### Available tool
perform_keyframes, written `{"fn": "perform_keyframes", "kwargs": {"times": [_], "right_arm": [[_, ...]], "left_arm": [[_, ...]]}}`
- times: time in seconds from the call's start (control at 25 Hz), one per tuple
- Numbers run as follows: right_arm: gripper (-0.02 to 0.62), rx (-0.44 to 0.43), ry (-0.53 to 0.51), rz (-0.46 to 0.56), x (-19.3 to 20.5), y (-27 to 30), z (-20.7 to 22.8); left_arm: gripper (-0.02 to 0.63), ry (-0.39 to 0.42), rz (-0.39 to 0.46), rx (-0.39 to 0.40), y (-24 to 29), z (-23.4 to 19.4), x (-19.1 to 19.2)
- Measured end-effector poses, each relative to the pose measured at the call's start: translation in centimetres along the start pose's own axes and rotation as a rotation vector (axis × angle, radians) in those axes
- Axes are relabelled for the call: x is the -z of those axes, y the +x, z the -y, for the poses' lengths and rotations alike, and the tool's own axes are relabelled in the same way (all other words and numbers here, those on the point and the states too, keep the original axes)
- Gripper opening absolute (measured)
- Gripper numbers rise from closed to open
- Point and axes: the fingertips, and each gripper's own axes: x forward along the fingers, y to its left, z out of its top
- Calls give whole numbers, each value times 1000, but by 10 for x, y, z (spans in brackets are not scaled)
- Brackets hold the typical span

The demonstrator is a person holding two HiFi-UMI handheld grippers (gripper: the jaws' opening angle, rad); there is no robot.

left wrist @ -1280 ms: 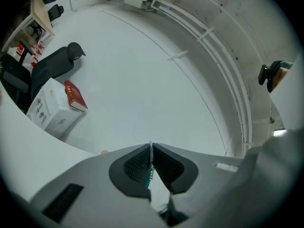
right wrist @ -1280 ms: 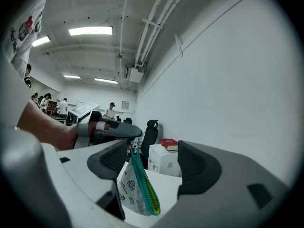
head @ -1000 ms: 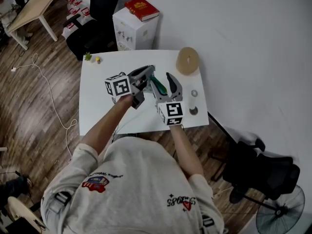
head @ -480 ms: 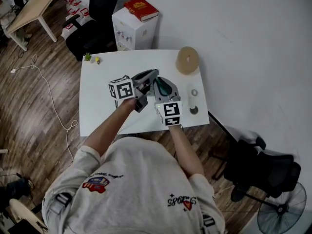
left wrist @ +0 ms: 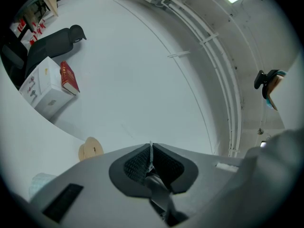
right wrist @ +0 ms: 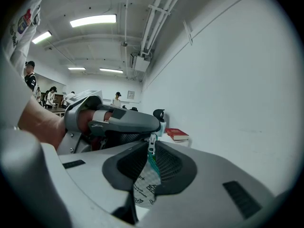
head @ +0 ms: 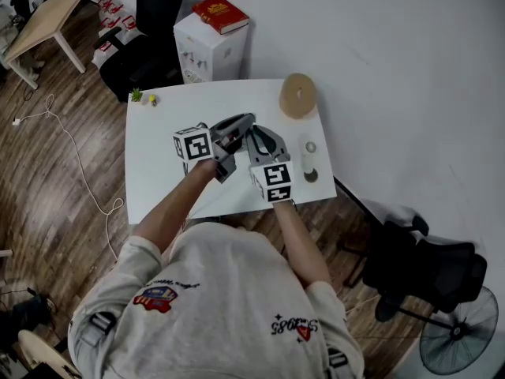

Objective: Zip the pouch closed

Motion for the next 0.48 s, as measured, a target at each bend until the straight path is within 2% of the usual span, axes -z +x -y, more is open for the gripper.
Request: {"fn": "perform_keyframes", "kwargs": {"times": [0.16, 0.28, 0.48], "right_arm": [[46, -6, 9, -7, -1, -3, 4], [44, -21, 8, -5, 0, -4, 4], [41, -53, 28, -32, 7, -6, 1]], "left_arm": [[14, 9, -11, 8, 2, 0, -1], [14, 33, -20, -16, 1, -6, 0], [14, 20, -35, -34, -3, -14, 5]]}}
